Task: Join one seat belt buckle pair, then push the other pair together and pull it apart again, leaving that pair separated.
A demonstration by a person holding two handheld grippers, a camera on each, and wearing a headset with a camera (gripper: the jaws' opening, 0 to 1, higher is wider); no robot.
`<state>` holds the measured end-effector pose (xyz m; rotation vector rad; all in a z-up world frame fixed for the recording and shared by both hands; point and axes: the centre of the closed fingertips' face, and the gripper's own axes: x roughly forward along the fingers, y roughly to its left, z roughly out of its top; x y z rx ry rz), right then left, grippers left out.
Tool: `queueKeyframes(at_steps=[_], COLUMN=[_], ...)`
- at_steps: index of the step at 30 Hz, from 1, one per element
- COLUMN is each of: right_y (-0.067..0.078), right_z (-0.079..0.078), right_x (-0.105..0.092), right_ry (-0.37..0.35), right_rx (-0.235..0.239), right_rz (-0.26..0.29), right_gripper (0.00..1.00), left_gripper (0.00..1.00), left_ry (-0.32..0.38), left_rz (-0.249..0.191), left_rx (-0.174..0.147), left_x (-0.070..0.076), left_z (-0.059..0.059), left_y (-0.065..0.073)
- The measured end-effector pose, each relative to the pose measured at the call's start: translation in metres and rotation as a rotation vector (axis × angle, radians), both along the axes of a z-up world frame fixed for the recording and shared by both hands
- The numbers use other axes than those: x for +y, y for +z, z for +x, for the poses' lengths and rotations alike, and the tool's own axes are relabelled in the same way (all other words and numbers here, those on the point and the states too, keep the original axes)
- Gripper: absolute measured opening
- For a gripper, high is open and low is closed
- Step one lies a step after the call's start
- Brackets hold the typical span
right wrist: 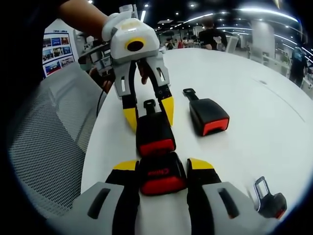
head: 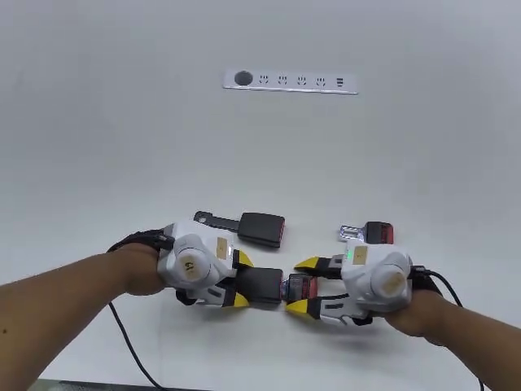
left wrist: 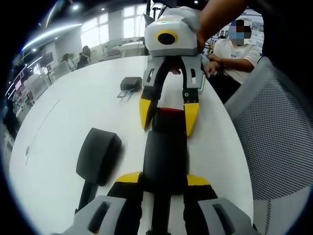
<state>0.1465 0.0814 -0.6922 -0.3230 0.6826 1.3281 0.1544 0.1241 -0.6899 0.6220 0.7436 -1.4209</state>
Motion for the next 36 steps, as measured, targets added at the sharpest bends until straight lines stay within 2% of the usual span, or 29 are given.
queueKeyframes(at_steps=[9,17,26,36], right_y=[0.000,0.006,0.007,0.002], right_z=[0.005,0.006,0.008,0.009], right_x=[0.009,0.010,0.003,-0.010], right_ry=[0.011,0.051,0.081,0.094], right_rx=[0.003,-0.018,-0.035,-0.025], right_rz=[0.013,-0.013,-0.050,-0.073], right_gripper=[0.37,0.37,0.37,0.36], left_gripper=[0.33,0.33,0.32,0.32], left_ry=[-0.003,-0.014,-0.017,-0.001], left_rz=[-0.003,-0.008,-0.024,-0.046], left_rx=[-0.001,-0.006,-0.011,-0.010], left_x=[0.002,0.001,0.000,-0.003], left_z=[0.000,-0.002,-0.003,-0.004], left_y=[0.000,0.001,0.001,0.000])
